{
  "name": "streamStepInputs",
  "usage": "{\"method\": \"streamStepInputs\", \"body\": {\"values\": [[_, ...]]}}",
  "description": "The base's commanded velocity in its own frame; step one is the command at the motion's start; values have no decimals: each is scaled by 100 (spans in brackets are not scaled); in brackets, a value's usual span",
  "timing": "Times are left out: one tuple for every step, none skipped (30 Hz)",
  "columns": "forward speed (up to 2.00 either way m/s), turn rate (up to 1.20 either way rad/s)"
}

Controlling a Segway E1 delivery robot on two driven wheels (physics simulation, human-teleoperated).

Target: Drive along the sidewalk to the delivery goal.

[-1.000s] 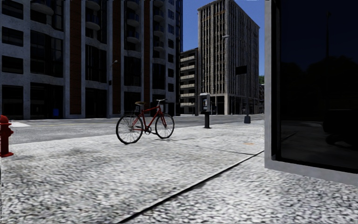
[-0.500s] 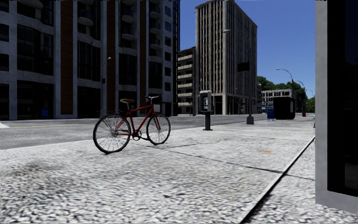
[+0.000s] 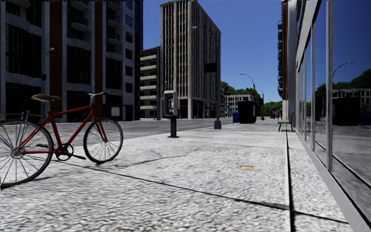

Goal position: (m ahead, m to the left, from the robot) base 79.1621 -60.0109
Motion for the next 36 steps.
{"method": "streamStepInputs", "body": {"values": [[200, -59], [200, -58], [200, -57], [200, -56], [200, -43], [200, -39], [200, -39], [200, -38], [200, -37], [200, -37], [200, -37], [200, -37], [200, -35], [200, -16], [200, 0], [200, 0], [200, 0], [200, 0], [200, 0], [200, 0], [200, 0], [200, 0], [200, 0], [200, 0], [200, 0], [200, 0], [200, 0], [200, 0], [200, 0], [200, 0], [200, 0], [200, 0], [200, 0], [200, -5], [200, -18], [200, -26]]}}
